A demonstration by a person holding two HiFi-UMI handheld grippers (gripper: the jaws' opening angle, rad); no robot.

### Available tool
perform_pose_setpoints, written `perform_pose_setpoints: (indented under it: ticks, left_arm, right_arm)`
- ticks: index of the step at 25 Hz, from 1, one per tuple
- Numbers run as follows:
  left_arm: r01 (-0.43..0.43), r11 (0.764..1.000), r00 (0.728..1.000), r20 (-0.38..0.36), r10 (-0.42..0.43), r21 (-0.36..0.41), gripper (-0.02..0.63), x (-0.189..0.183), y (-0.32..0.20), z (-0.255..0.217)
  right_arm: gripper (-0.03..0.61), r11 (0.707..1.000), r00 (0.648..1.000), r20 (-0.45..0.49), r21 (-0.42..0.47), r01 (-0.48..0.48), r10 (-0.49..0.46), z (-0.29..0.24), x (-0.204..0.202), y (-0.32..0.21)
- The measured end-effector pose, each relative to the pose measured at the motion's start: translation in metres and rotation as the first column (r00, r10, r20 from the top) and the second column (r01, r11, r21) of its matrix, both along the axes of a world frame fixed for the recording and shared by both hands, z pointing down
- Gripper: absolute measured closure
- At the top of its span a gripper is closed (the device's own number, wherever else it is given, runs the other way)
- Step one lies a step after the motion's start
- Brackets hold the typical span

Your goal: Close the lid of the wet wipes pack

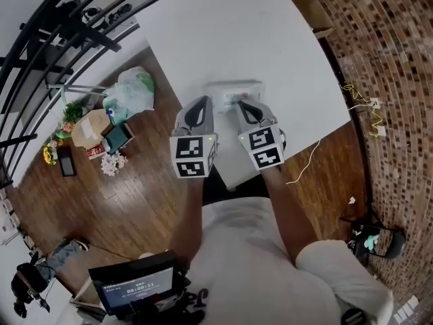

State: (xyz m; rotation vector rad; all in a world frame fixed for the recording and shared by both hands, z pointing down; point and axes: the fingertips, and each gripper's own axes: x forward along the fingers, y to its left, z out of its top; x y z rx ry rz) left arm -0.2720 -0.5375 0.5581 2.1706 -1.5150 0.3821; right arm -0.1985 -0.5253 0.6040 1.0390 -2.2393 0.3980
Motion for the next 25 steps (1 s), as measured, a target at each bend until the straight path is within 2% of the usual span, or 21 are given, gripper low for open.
perform_pose_setpoints:
  ticks: [7,14,20,22,25]
  left_arm:
    - [-0.027,0.986,1.0,0.008,0.026,0.164,0.598,-0.003,0.005,-0.08]
    - [-0.039,0.954,0.999,0.03,0.031,0.297,0.598,0.017,0.042,-0.153]
    - [-0.013,0.933,0.999,0.046,-0.004,0.361,0.598,0.059,0.116,-0.181]
    - [0.01,0.932,0.998,0.054,-0.032,0.361,0.598,0.073,0.149,-0.181]
    - [0.035,0.935,0.996,0.065,-0.061,0.352,0.598,0.103,0.207,-0.177]
  right_arm:
    - [0.588,0.982,0.994,0.097,0.176,-0.073,0.056,-0.101,0.002,0.003]
    - [0.588,0.922,0.978,0.199,0.365,-0.131,0.06,-0.204,0.029,0.039]
    - [0.588,0.892,0.973,0.231,0.44,-0.103,-0.001,-0.232,0.065,0.113]
    - [0.588,0.891,0.973,0.229,0.448,-0.081,-0.027,-0.231,0.079,0.154]
    - [0.588,0.904,0.963,0.268,0.418,-0.089,-0.029,-0.218,0.116,0.219]
